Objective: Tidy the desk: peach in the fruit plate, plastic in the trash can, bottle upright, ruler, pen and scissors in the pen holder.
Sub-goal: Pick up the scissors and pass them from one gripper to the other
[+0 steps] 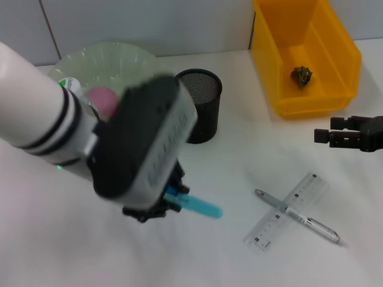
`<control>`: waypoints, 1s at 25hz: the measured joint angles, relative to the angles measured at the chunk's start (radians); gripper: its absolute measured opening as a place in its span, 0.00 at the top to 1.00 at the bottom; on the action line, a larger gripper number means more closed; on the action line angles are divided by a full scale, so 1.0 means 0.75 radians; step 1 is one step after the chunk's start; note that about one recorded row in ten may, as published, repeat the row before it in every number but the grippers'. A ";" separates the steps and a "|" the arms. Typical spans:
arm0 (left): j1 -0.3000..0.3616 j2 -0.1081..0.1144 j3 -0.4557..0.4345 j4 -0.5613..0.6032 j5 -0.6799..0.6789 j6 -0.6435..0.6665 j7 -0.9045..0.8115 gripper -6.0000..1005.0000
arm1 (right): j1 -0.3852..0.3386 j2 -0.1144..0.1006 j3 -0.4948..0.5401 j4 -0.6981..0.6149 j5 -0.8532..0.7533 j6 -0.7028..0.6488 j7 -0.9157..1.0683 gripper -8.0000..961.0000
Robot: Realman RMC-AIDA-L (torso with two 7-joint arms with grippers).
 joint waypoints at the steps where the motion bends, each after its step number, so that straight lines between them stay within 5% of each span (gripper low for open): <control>1: -0.005 0.001 -0.035 -0.014 -0.029 -0.002 -0.019 0.75 | 0.001 0.001 0.000 0.000 0.000 0.000 0.000 0.15; 19: -0.100 0.012 -0.600 -0.439 -0.491 -0.055 -0.482 0.75 | 0.035 0.019 -0.008 -0.010 0.002 -0.014 -0.007 0.15; 25: -0.102 0.013 -0.645 -0.467 -0.507 -0.052 -0.663 0.75 | 0.061 0.029 -0.011 -0.017 0.004 -0.038 -0.028 0.15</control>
